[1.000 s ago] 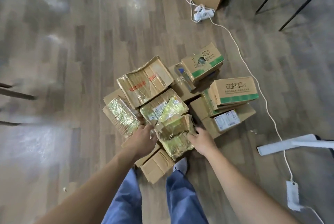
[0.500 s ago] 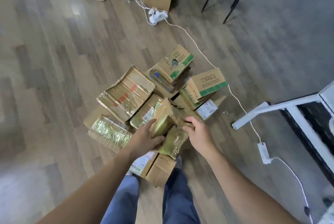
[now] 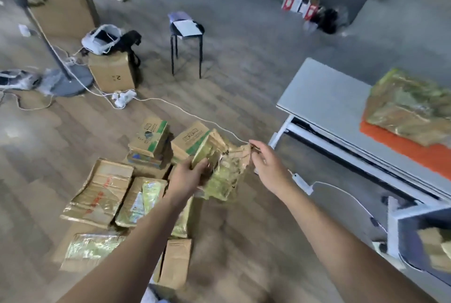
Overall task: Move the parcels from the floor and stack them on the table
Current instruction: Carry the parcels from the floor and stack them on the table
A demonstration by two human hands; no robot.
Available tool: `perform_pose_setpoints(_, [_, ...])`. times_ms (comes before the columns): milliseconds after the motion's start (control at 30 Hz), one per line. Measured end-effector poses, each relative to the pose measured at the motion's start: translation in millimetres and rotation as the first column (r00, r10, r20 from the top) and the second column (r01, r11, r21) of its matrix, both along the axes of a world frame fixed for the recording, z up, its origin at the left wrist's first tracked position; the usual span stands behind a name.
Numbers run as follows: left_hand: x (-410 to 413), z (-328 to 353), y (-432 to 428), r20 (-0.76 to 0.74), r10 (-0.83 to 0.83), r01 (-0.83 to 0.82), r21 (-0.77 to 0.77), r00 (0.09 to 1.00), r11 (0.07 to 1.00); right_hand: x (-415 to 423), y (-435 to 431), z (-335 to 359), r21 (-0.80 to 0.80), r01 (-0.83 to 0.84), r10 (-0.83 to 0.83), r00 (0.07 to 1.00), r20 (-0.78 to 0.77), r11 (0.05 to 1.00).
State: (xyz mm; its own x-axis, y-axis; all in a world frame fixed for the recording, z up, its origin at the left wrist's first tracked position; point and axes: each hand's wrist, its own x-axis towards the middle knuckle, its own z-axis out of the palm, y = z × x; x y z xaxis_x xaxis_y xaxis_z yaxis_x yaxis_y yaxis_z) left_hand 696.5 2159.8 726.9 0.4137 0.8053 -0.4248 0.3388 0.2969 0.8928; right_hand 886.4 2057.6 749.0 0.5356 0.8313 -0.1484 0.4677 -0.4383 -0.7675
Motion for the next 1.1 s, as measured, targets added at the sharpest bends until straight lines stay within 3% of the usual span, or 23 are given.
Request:
perform_pose_setpoints(267, [184.8, 67.9, -129.5, 0.084, -0.199, 0.198, 0.014, 0.976, 0.98, 156.9, -175.6, 57.8, 0.118, 0.181, -0.189, 0.98, 0.06, 0.976])
perform_pose_setpoints(467, [301.9, 103.9, -211.4, 0.134, -0.323, 0.314, 0.081, 0.937, 0.946, 252.3, -295.3, 86.8, 0.19, 0.385, -0.405, 0.91, 0.084, 0.903])
perform_pose_setpoints(667, [382.0, 118.2, -273.1, 0.328, -0.497, 0.476, 0.145, 0.803, 0.867, 314.5, -364.9, 95.3, 0.217, 0.603, -0.634, 0.763, 0.125, 0.768])
perform_pose_setpoints(833, [452.6, 111.7, -292.5, 0.305, -0.63, 0.607, 0.179, 0.714, 0.774, 369.4, -397.0, 97.5, 0.153, 0.687, -0.703, 0.687, 0.185, 0.711])
perform_pose_setpoints(1000, [539.8, 110.0, -308.5, 0.27, -0.809, 0.768, 0.262, 0.523, 0.584, 439.4, -412.2, 99.6, 0.138, 0.781, -0.791, 0.585, 0.177, 0.609])
perform_pose_setpoints(1100, [600.5, 108.4, -308.2, 0.236, -0.831, 0.777, 0.296, 0.504, 0.556, 489.0, -409.9, 109.9, 0.137, 0.801, -0.809, 0.556, 0.19, 0.582])
